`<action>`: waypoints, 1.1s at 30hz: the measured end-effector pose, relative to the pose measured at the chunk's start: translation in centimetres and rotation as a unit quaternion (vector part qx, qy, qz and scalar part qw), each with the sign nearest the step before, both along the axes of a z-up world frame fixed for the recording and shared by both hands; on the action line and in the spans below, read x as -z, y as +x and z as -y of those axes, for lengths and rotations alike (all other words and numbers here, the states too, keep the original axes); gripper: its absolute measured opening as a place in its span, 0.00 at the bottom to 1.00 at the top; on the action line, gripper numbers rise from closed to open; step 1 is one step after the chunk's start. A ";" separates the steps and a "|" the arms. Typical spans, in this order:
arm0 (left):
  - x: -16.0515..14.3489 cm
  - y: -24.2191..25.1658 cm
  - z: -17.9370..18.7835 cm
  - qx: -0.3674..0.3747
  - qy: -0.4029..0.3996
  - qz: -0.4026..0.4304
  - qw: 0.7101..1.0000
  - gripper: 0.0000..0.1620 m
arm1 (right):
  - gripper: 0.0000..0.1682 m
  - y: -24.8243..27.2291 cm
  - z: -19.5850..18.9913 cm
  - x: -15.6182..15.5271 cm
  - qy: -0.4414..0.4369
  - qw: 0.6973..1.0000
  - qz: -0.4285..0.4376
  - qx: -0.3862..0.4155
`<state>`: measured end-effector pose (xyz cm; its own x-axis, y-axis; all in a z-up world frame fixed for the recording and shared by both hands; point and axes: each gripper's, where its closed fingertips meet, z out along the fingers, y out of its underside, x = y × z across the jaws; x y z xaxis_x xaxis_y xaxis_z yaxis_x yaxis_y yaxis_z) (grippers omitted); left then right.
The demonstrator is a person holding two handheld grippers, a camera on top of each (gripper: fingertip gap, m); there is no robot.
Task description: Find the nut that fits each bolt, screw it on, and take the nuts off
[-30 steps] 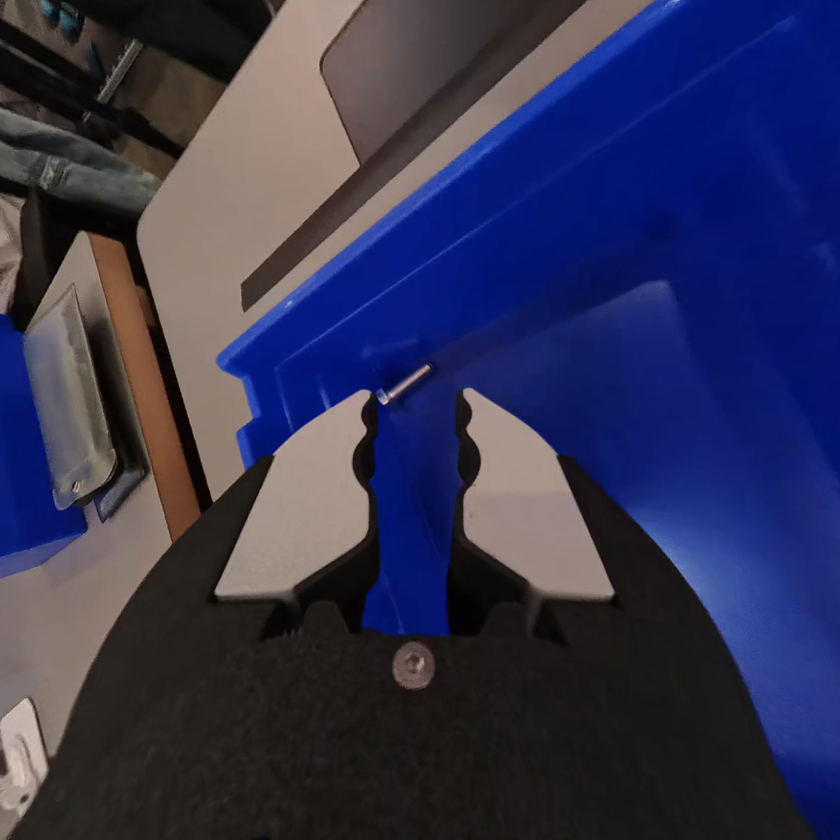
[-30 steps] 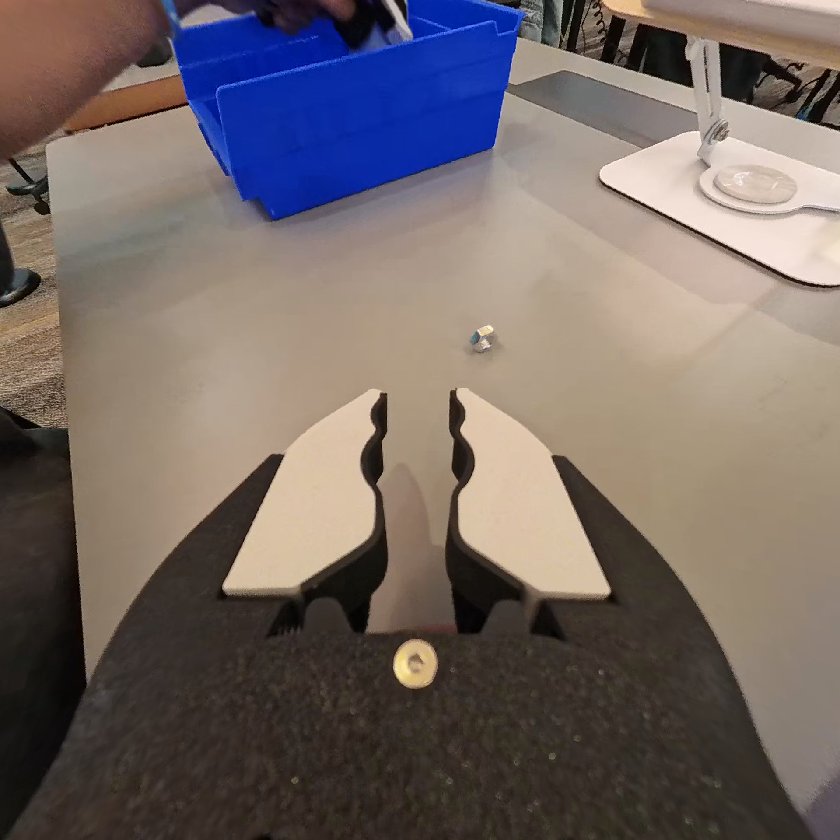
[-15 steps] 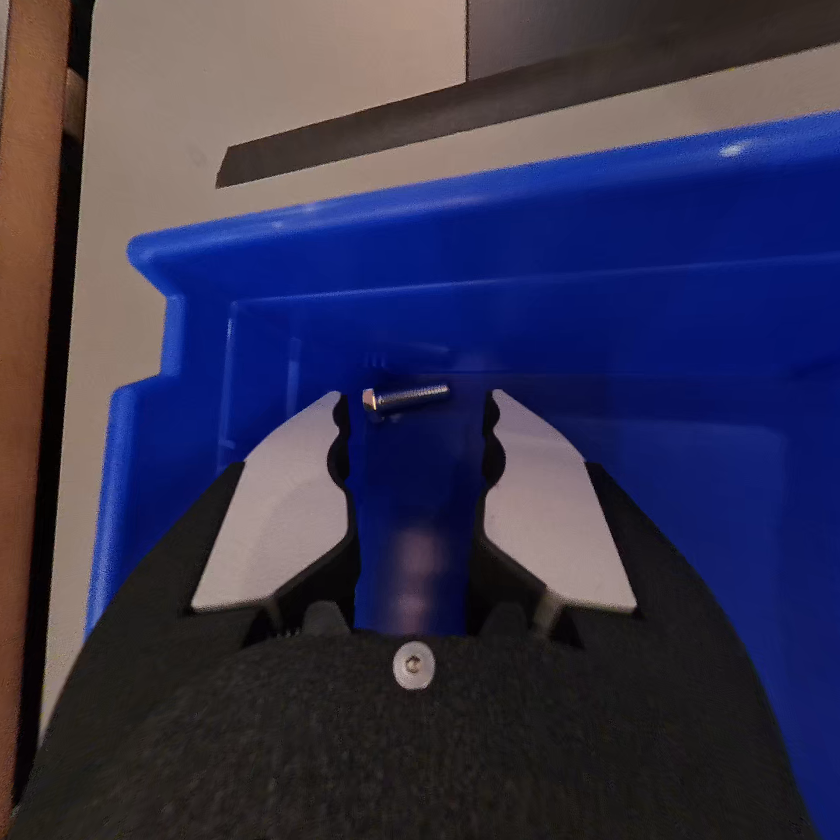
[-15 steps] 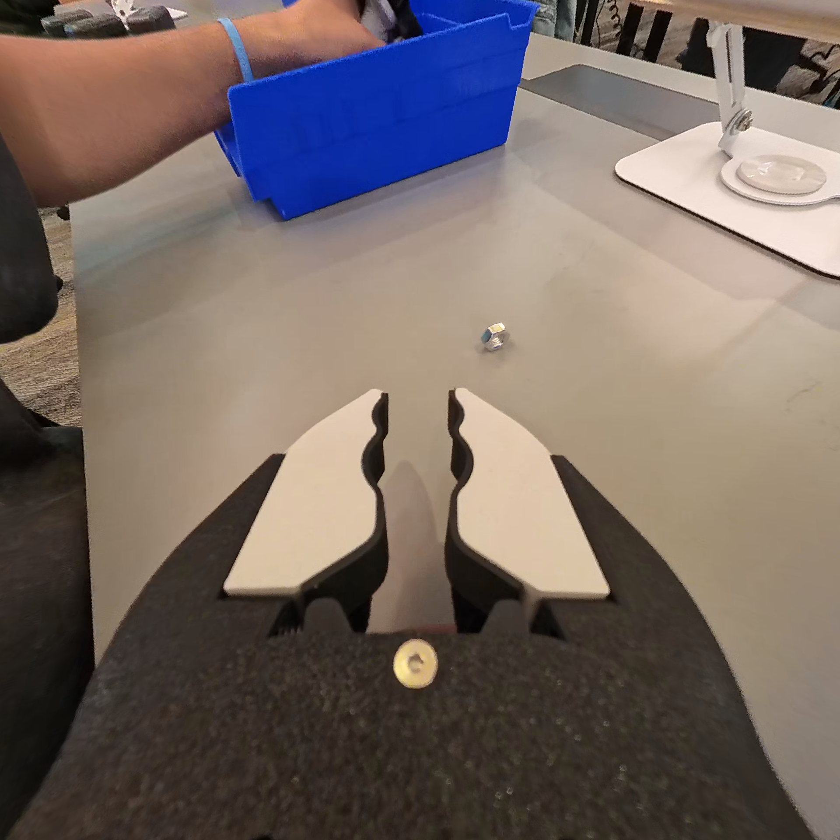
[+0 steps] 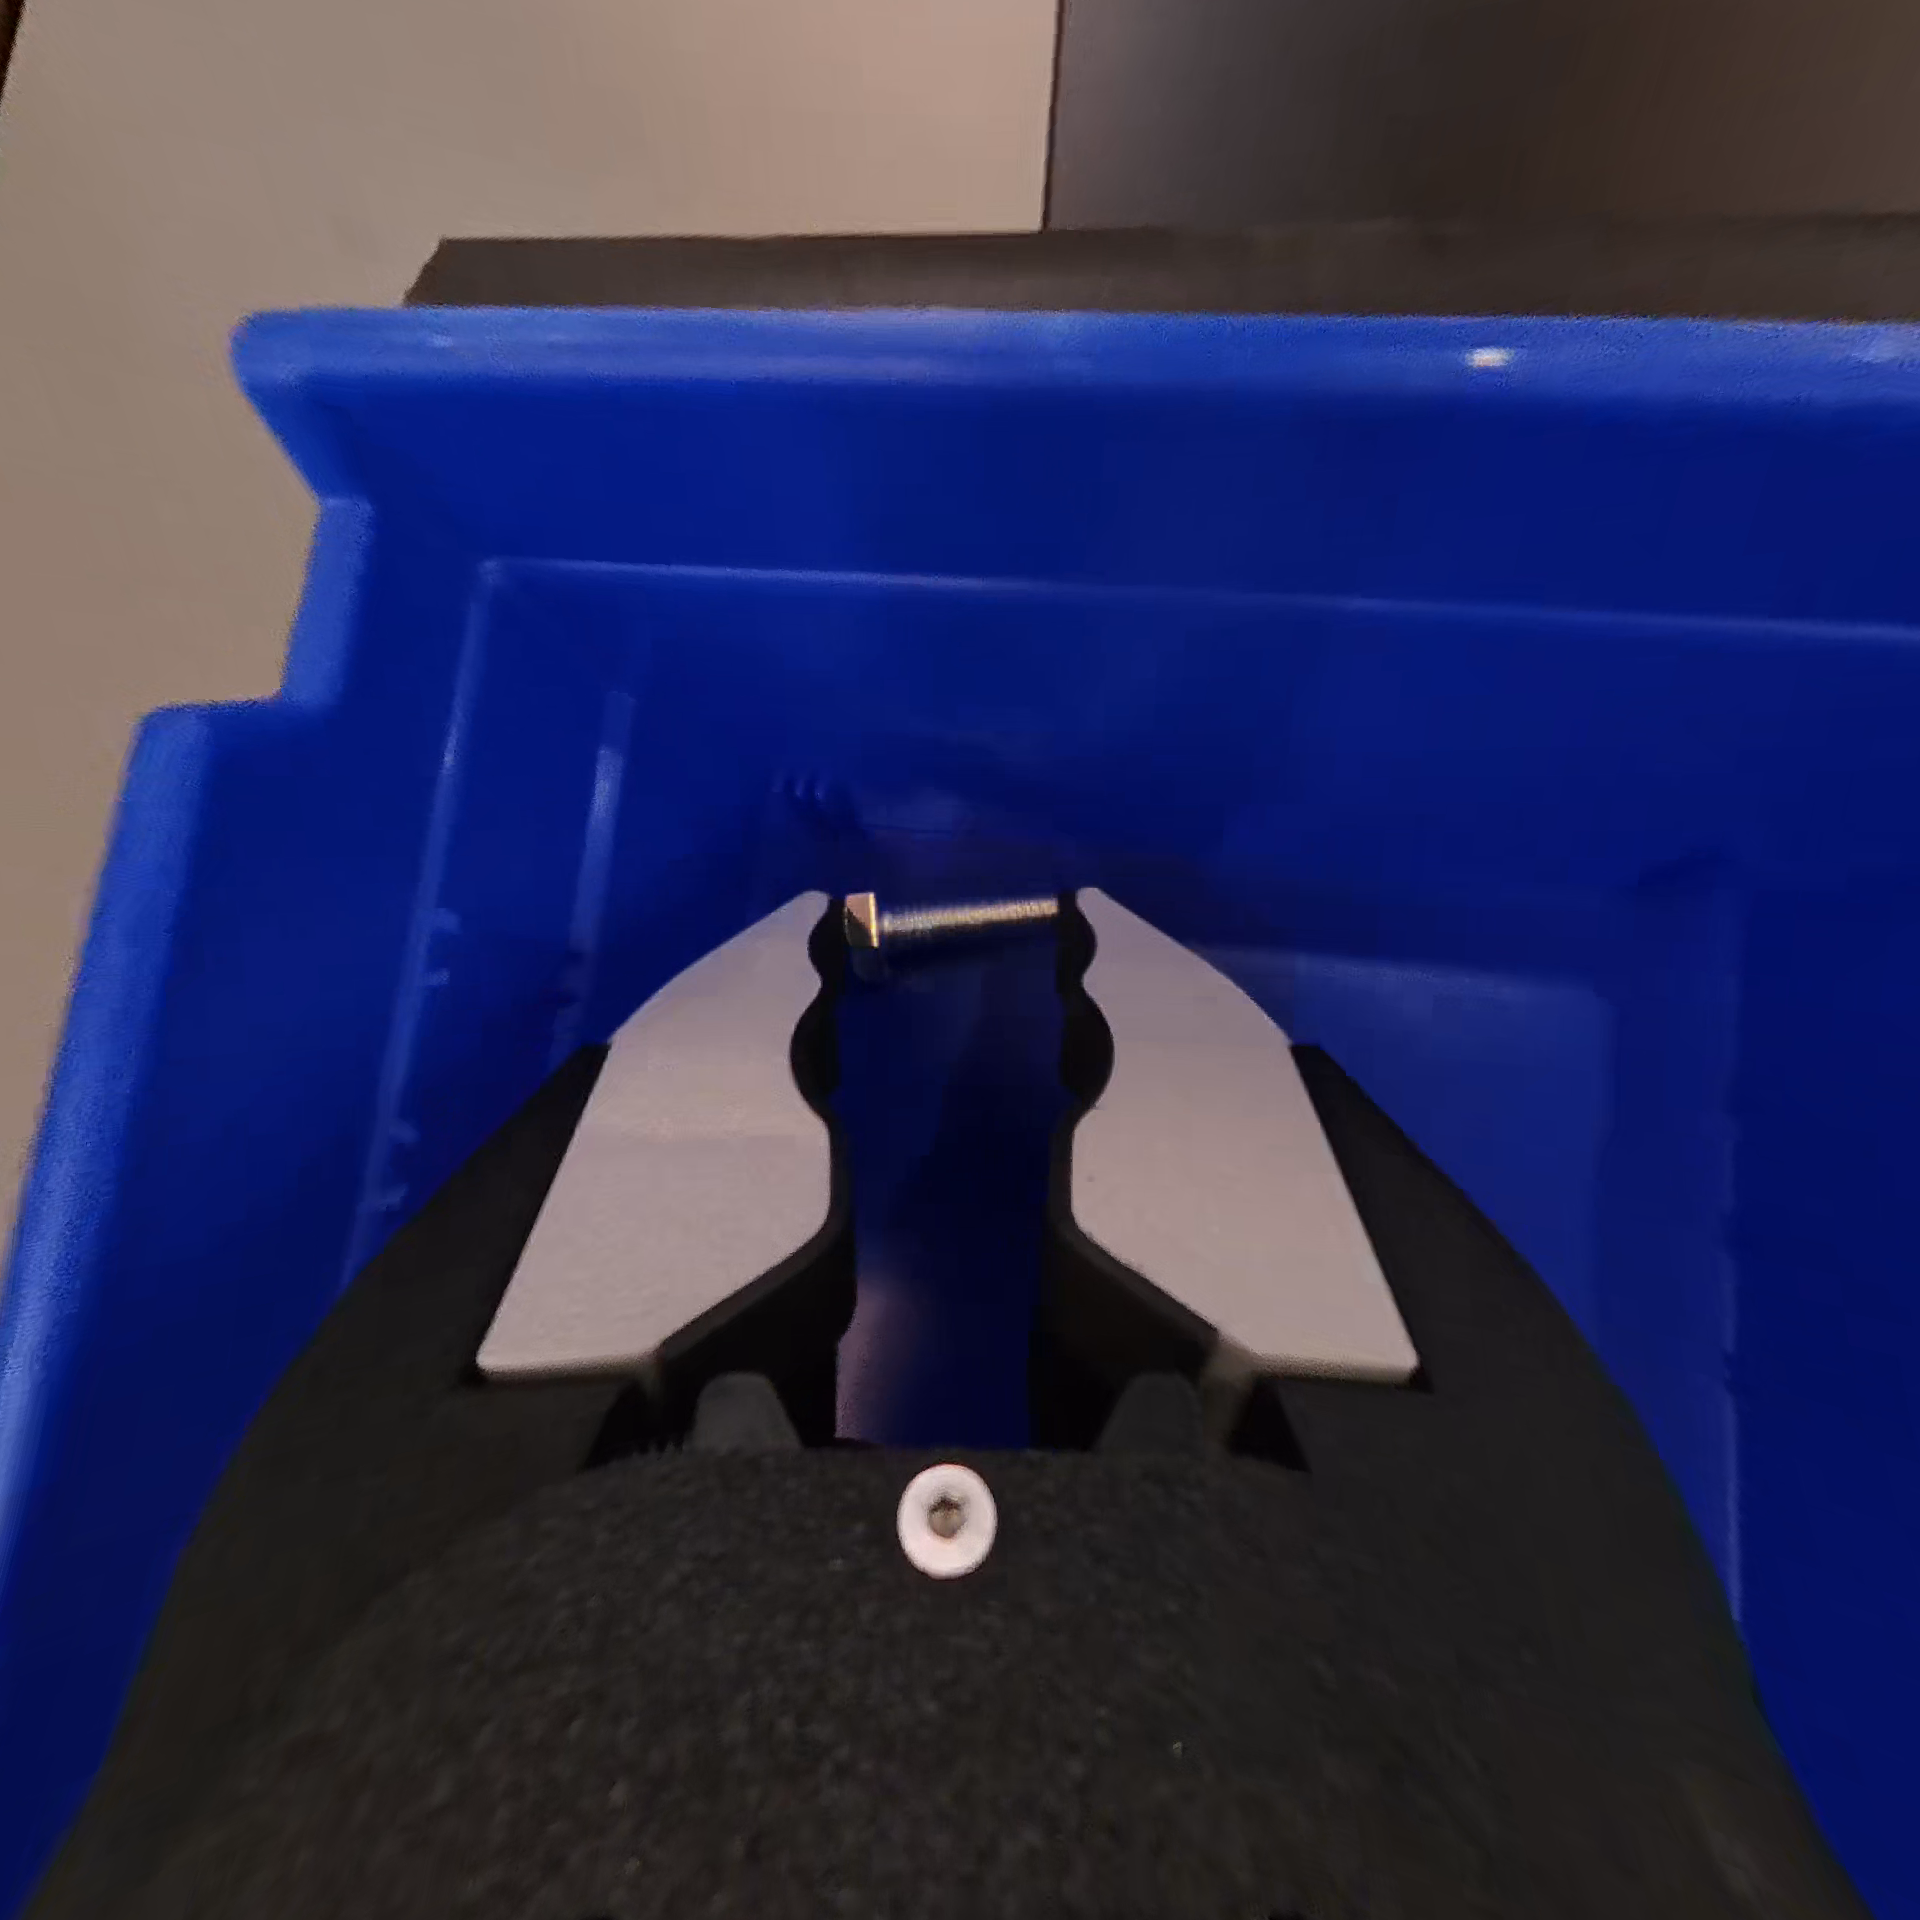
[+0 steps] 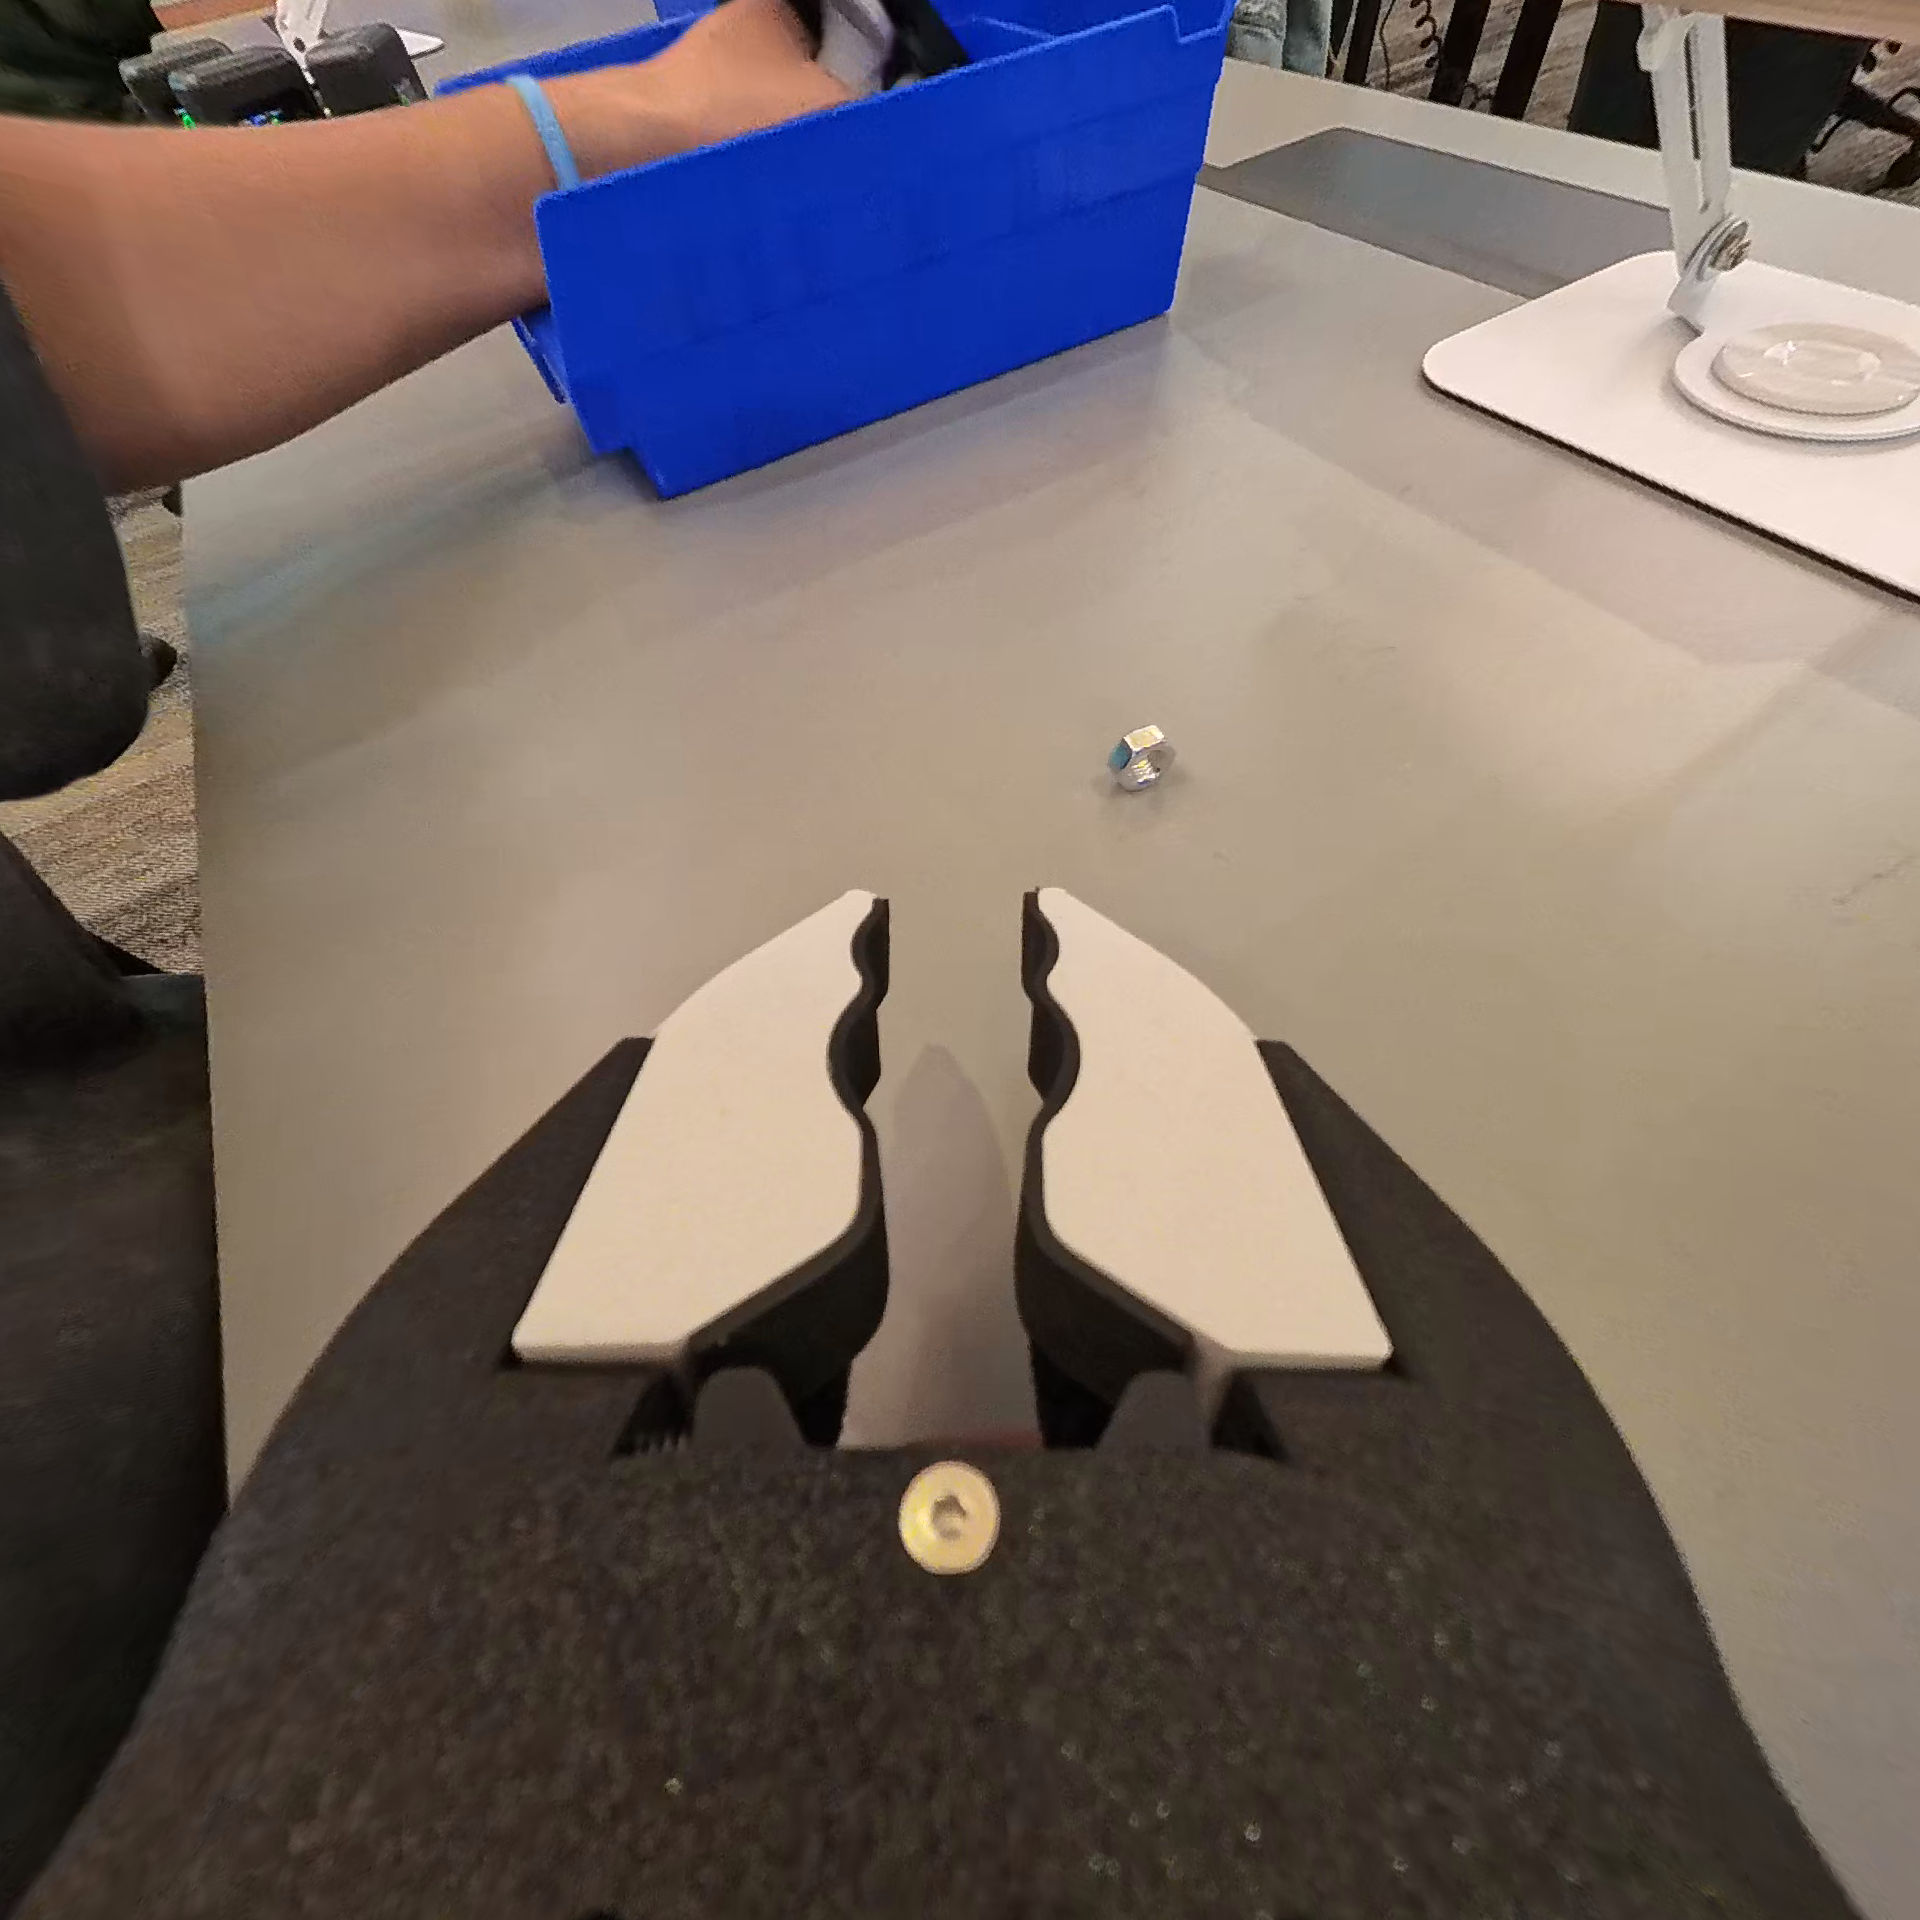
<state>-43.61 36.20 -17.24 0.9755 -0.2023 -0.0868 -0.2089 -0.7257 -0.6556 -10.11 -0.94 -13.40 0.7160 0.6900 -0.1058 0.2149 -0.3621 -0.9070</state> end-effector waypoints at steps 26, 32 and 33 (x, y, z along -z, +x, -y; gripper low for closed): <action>0.2 22.4 28.8 0.267 0.024 0.020 0.963 0.24 | 0.14 0.9 0.1 -0.8 0.010 1.000 0.001 0.012; 1.1 23.4 30.2 0.295 0.009 0.047 0.954 0.28 | 0.14 1.2 0.1 -0.8 0.009 1.000 0.000 0.015; 0.9 23.4 30.5 0.315 0.007 0.051 0.948 0.29 | 0.14 1.2 0.0 -0.8 0.008 1.000 0.001 0.016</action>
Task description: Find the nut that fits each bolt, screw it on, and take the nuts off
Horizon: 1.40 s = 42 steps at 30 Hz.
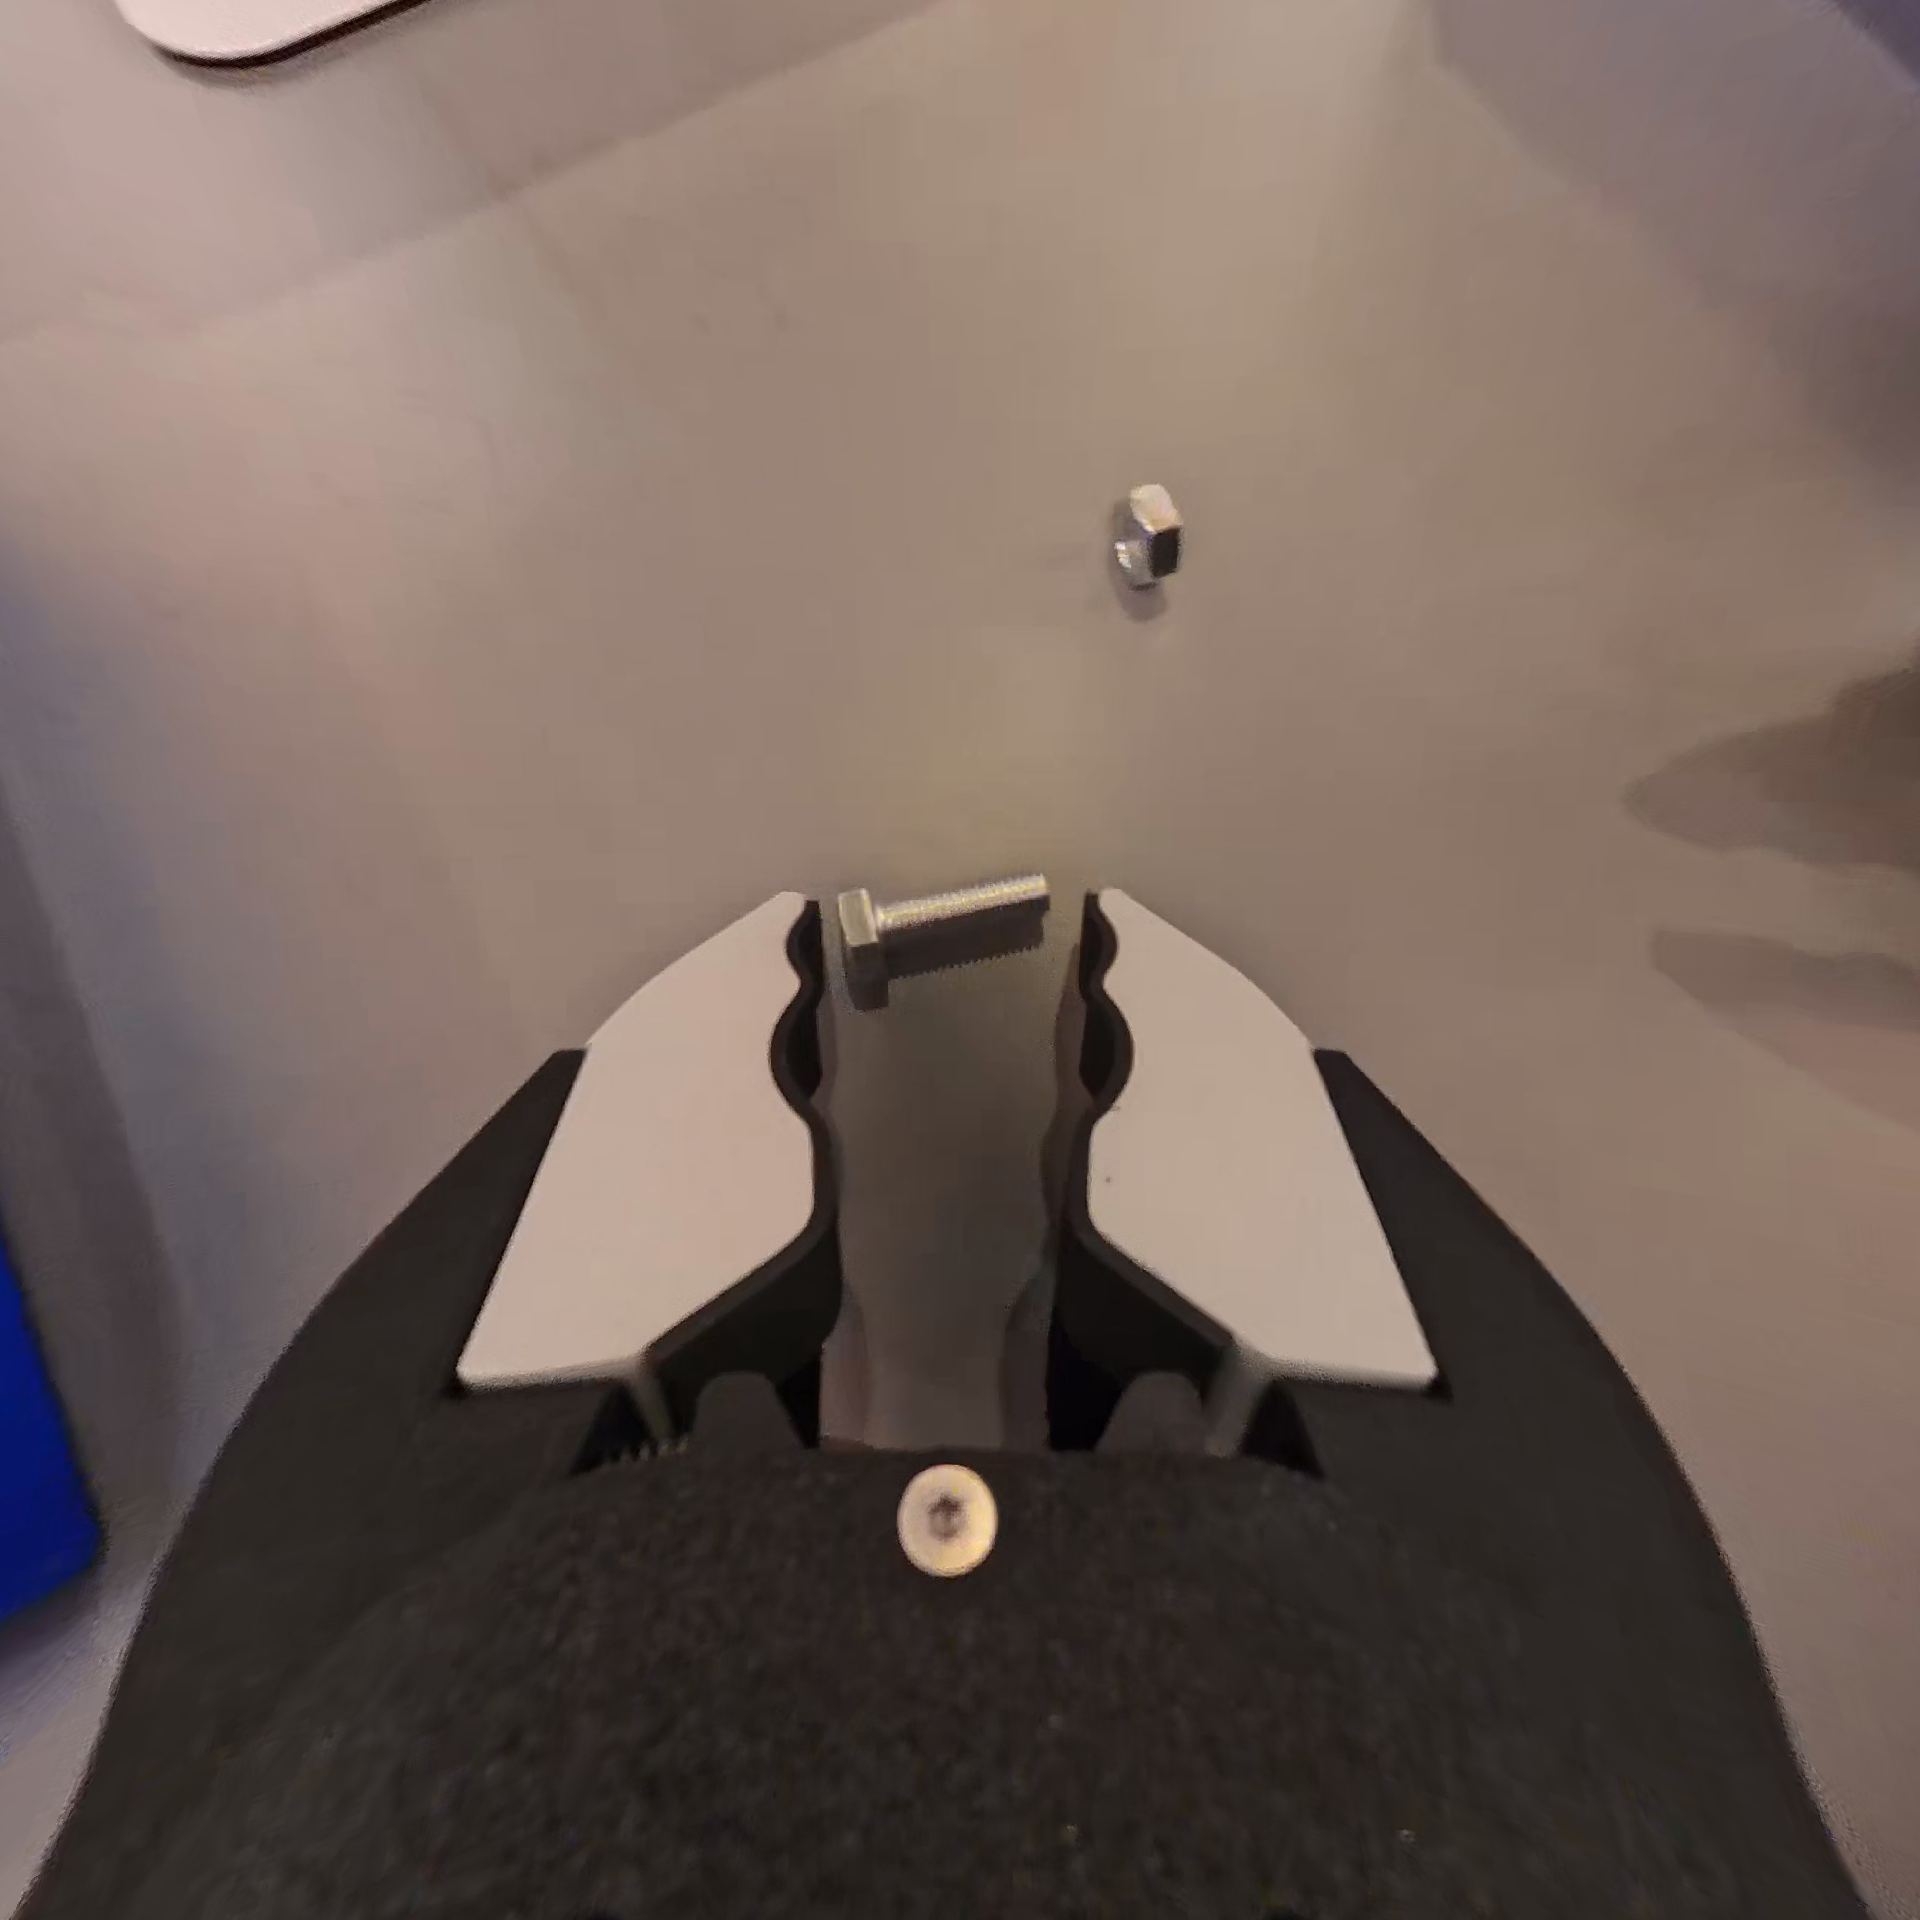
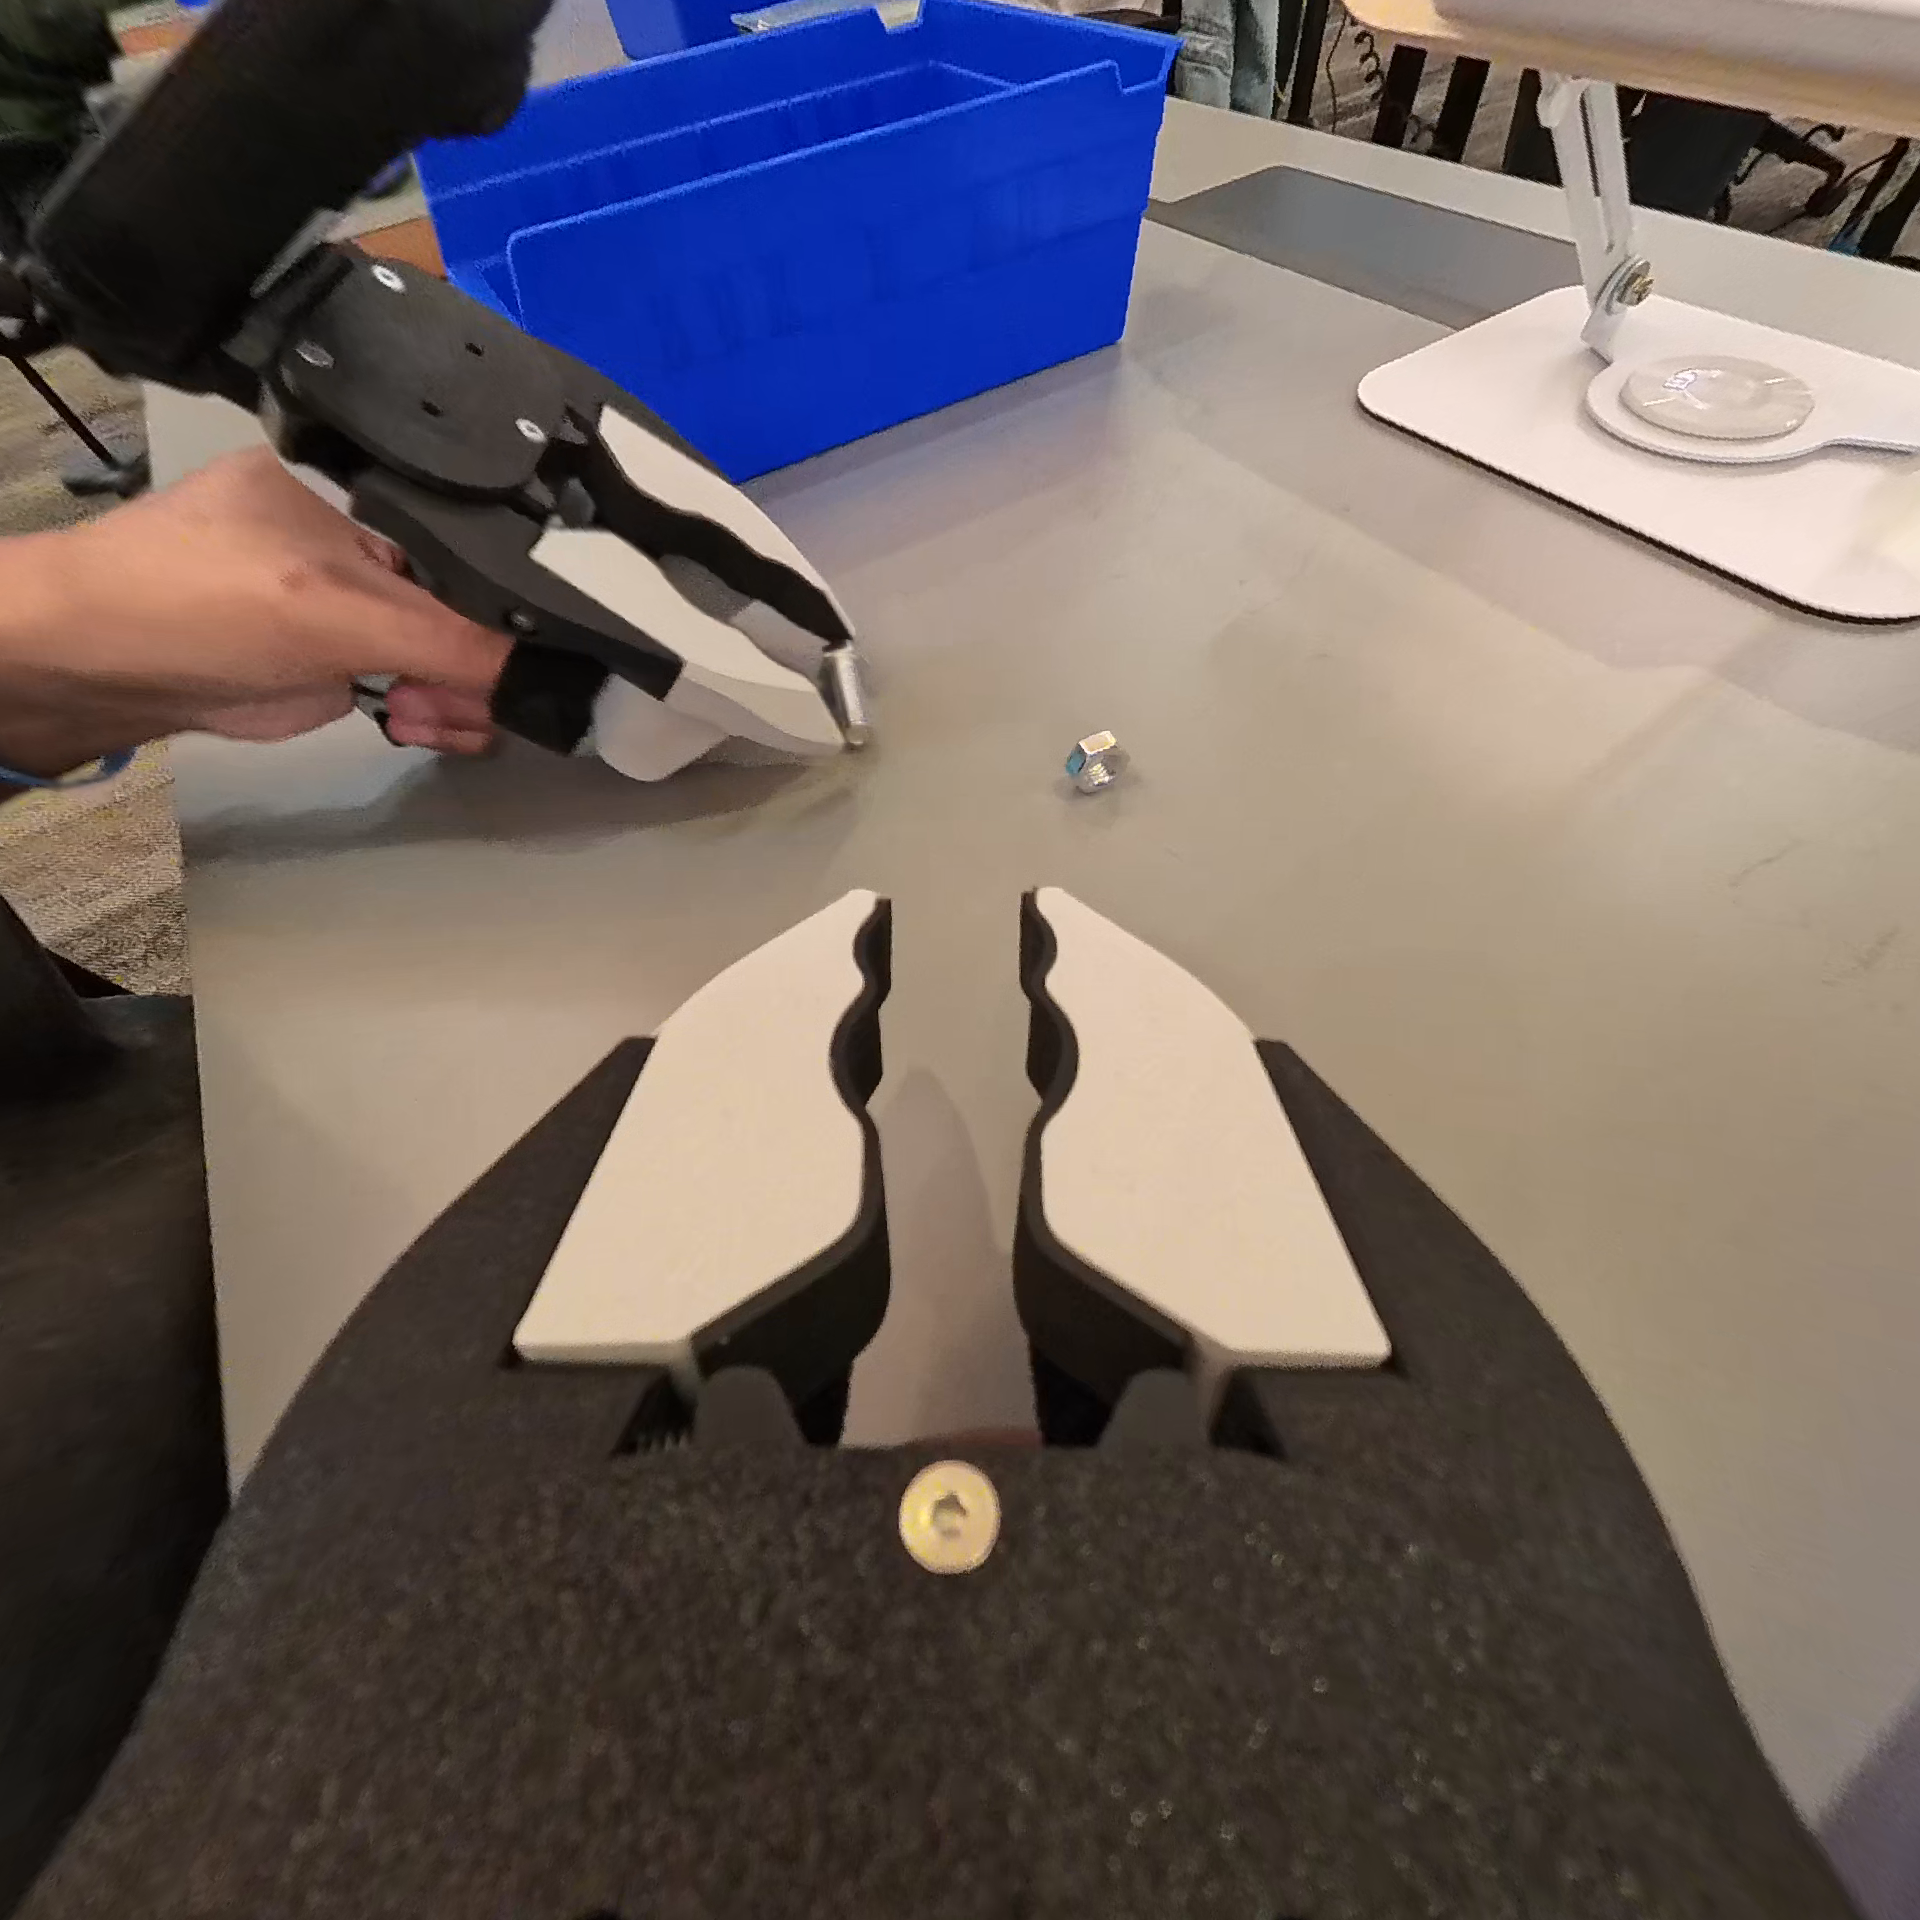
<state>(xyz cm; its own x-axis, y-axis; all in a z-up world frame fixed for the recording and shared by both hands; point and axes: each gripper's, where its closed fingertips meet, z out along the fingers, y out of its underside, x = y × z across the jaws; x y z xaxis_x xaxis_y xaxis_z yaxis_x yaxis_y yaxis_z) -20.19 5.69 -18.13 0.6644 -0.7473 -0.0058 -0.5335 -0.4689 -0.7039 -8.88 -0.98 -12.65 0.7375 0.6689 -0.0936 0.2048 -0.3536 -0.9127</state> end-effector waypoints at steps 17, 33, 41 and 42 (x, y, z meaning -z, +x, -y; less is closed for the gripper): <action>-2.7 -1.4 1.5 0.517 -0.010 -0.249 0.819 0.28 | 0.14 0.2 -0.1 0.2 0.002 1.000 0.011 0.003; 0.9 -1.6 -0.9 0.497 0.033 -0.360 0.789 0.19 | 0.13 0.1 0.1 0.0 0.004 1.000 0.011 0.001; 1.0 -1.9 -0.7 0.476 0.030 -0.376 0.795 0.12 | 0.13 -0.1 0.2 -0.3 0.006 1.000 0.010 0.000; 0.8 -1.9 -0.7 0.470 0.032 -0.370 0.801 0.12 | 0.13 -0.1 0.3 -0.3 0.006 1.000 0.010 -0.001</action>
